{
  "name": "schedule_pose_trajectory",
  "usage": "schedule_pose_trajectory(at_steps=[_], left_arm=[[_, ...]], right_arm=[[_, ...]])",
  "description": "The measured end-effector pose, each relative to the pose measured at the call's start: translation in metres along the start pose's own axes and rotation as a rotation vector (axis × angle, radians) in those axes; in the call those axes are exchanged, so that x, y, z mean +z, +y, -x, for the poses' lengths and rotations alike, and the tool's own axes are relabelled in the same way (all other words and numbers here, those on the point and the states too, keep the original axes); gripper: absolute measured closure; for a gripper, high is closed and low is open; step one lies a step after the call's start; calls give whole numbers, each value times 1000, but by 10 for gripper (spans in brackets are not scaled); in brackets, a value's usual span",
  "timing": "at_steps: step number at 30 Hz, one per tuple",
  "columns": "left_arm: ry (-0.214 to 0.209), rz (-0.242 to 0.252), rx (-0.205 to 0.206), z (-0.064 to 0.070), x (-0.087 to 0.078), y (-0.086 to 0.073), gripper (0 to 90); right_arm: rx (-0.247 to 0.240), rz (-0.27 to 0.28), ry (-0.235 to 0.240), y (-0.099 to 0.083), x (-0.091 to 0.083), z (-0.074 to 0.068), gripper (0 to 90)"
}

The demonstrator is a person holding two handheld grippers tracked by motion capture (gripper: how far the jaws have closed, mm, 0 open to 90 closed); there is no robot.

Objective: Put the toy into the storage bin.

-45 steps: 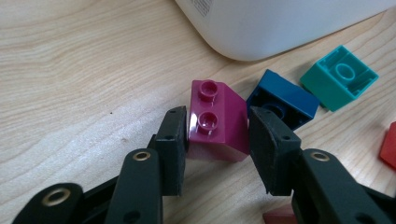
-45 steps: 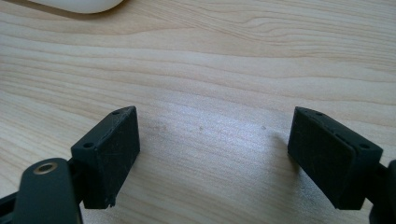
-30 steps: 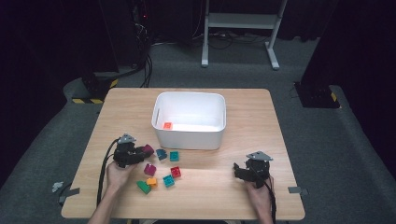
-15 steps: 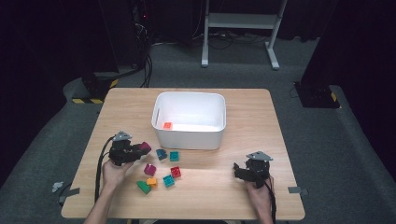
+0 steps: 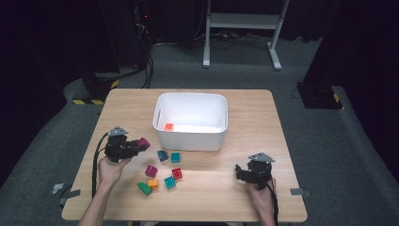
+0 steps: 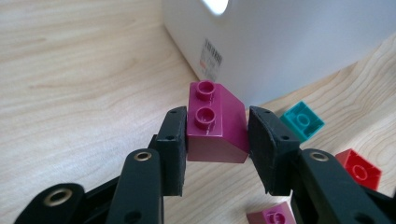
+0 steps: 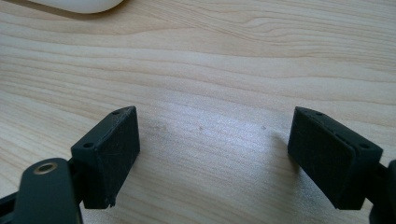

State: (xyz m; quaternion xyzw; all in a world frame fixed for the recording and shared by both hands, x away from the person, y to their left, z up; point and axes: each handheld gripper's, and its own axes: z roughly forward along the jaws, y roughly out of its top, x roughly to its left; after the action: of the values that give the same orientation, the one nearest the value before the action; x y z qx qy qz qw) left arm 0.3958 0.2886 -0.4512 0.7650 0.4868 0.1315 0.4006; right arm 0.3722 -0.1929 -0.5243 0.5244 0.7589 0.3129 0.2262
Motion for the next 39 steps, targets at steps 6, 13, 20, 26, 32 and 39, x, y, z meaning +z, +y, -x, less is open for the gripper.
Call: schedule_pose_trajectory(at_steps=[6, 13, 20, 26, 32, 39], left_arm=[[-10, 13, -1, 4, -13, 16, 584], [-25, 17, -4, 6, -21, 31, 585], [-32, 34, 5, 10, -30, 49, 584], [-35, 45, 15, 15, -37, 66, 584], [-45, 50, 28, 21, -41, 83, 584], [-67, 53, 48, 29, -36, 108, 584]], right_arm=[[0, 0, 0, 0, 0, 0, 166], [0, 0, 0, 0, 0, 0, 166], [0, 0, 0, 0, 0, 0, 166], [0, 0, 0, 0, 0, 0, 166], [0, 0, 0, 0, 0, 0, 166], [0, 0, 0, 0, 0, 0, 166]])
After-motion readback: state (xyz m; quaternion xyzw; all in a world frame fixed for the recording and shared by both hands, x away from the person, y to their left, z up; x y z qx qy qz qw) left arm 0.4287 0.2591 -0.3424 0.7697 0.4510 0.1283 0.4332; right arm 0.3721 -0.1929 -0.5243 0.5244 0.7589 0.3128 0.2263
